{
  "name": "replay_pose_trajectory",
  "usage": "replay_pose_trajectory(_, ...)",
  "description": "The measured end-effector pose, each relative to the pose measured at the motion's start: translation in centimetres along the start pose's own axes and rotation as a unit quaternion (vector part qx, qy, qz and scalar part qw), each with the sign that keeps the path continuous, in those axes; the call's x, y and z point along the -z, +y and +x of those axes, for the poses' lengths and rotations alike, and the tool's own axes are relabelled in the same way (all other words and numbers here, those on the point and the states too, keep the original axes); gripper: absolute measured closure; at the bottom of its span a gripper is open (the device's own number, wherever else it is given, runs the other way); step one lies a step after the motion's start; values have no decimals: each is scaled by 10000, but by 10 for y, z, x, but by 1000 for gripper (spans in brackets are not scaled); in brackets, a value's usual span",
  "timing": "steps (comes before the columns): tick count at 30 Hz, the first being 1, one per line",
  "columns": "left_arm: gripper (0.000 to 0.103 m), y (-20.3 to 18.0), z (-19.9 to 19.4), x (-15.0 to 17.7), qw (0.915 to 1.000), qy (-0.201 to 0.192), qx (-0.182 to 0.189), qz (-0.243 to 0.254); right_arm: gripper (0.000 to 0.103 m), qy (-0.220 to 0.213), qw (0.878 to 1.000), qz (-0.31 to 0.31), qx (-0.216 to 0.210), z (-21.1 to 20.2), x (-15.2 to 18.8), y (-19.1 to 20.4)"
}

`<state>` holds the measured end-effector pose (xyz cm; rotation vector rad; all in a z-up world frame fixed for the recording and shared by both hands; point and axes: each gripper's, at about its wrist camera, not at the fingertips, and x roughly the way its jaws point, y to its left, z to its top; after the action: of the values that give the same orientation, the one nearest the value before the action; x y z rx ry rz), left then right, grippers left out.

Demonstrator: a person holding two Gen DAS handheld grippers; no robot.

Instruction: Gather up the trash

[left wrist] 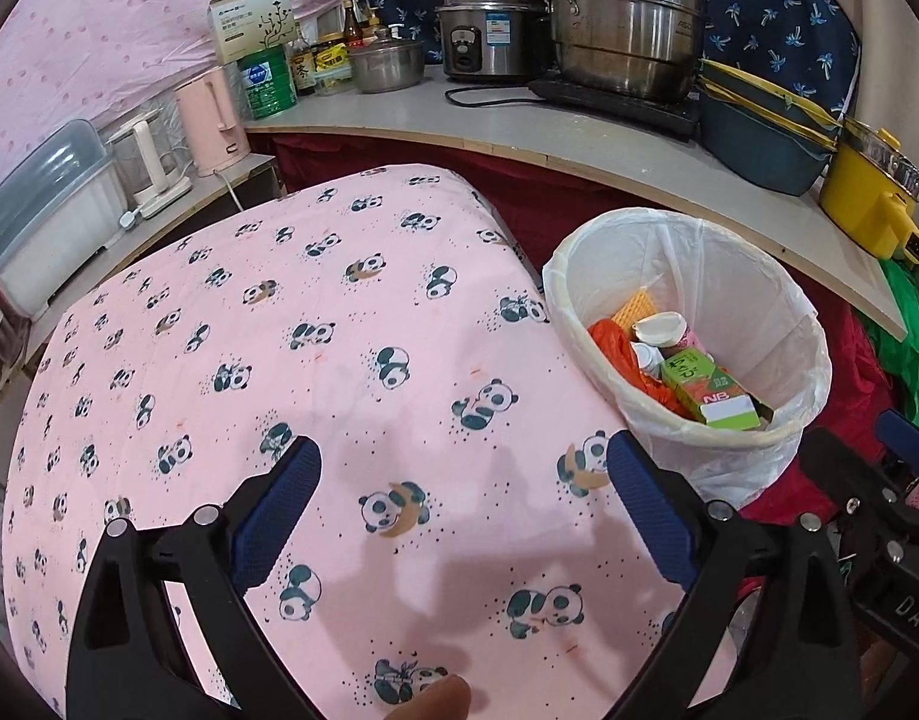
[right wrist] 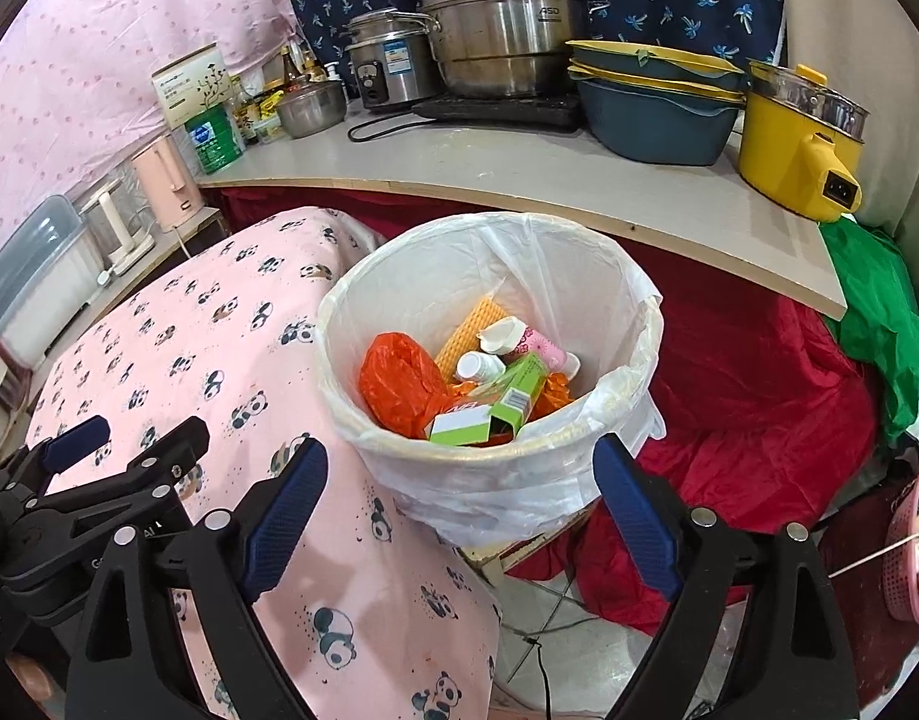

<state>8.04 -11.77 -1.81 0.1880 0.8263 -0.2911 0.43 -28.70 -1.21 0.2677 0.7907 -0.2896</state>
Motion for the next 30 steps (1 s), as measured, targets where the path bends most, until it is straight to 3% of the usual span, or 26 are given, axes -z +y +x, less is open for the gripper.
replay_pose_trajectory(30,11,-4,-17,20,9998,-146,-116,17,7,-69,9992,-357,189,-14,16,6)
